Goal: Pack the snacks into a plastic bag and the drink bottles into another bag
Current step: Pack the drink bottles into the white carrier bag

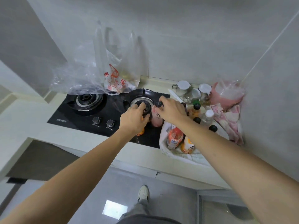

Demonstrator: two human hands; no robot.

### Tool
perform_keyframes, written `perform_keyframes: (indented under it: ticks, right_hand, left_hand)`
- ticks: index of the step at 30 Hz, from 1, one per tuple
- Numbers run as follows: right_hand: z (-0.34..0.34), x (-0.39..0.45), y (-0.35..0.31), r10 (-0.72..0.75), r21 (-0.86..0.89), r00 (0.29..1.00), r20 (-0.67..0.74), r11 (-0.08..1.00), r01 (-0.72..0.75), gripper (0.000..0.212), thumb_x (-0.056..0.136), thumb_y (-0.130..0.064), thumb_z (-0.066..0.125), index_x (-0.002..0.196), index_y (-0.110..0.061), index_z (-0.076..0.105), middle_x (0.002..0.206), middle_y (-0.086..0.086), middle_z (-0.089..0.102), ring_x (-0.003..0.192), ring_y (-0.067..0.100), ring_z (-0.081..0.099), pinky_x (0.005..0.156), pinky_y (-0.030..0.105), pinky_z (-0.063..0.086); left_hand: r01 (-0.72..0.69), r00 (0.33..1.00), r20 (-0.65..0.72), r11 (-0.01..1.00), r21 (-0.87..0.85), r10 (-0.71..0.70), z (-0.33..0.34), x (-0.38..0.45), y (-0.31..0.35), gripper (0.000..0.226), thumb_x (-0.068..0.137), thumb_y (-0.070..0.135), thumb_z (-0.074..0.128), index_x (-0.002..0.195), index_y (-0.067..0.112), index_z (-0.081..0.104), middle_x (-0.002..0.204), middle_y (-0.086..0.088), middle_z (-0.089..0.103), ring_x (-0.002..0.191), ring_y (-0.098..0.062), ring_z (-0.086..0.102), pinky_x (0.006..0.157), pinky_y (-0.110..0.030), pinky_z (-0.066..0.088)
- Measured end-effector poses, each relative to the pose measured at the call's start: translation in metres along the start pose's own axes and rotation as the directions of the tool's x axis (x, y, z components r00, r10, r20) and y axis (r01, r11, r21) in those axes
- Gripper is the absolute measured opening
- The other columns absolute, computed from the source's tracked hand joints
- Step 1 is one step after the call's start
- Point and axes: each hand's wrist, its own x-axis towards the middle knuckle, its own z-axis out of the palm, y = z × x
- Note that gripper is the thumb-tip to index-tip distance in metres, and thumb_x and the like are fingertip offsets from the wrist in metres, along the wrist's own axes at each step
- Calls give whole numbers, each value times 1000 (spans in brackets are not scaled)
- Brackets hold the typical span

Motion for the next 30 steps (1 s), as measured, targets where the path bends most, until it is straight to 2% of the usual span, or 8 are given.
perform_keyframes:
  ticks: [3,7,13,15,18,24,27,30]
  right_hand:
    - [23,21,-5,54,-4,997,58,999,-54,41,100,-46,49,131,-21,48,103,9,65,91,35,67,65,38,49]
    - [42,33,-4,91,-4,993,79,996,-91,28,102,-38,51,119,-17,49,93,11,63,87,37,66,63,37,41]
    - [45,39,-3,115,53,992,54,992,-118,25,102,-37,58,99,-19,41,82,6,55,82,34,61,63,36,39]
    - [44,34,-4,114,82,992,46,990,-118,24,101,-36,61,101,-17,46,85,8,60,83,36,63,65,37,42]
    - [37,21,-6,101,123,995,13,987,-101,24,100,-36,63,104,-14,51,85,9,63,81,35,64,64,38,47]
    - [-14,1,-8,127,253,986,-107,963,-97,25,97,-38,66,96,-15,56,81,5,63,76,28,62,62,35,45]
    - [-49,-14,-8,140,287,976,-166,954,-88,30,94,-42,68,95,-13,61,83,5,67,79,26,65,68,43,56]
    - [-90,-35,-5,151,273,963,-224,958,-87,29,92,-43,67,95,-14,63,85,4,69,81,26,66,73,44,58]
  left_hand:
    - [71,995,65,995,70,-75,2,9,-21,41,98,55,49,125,25,47,105,-4,57,96,-27,60,68,-41,52]
    - [41,985,163,996,74,-53,13,16,-34,31,102,50,43,116,22,48,92,-2,57,77,-27,62,62,-35,41]
    - [7,988,154,999,33,-12,20,20,-41,23,105,40,46,120,22,44,90,1,52,67,-23,51,58,-33,37]
    - [-11,989,150,1000,2,10,21,21,-40,18,105,38,48,109,22,41,87,0,53,66,-24,52,57,-33,36]
    - [-34,992,121,998,-44,39,17,16,-35,22,103,37,53,97,26,34,82,-1,56,64,-24,55,54,-31,34]
    - [-62,998,-15,994,-94,60,-20,5,-5,17,98,31,61,100,17,54,81,2,58,68,-22,56,54,-31,38]
    - [-79,994,-87,990,-119,69,-49,0,18,17,96,31,61,97,16,54,81,0,58,70,-23,55,57,-31,35]
    - [-130,986,-119,981,-144,114,-74,-6,45,18,94,31,63,95,16,53,80,-2,58,72,-28,56,58,-32,35]
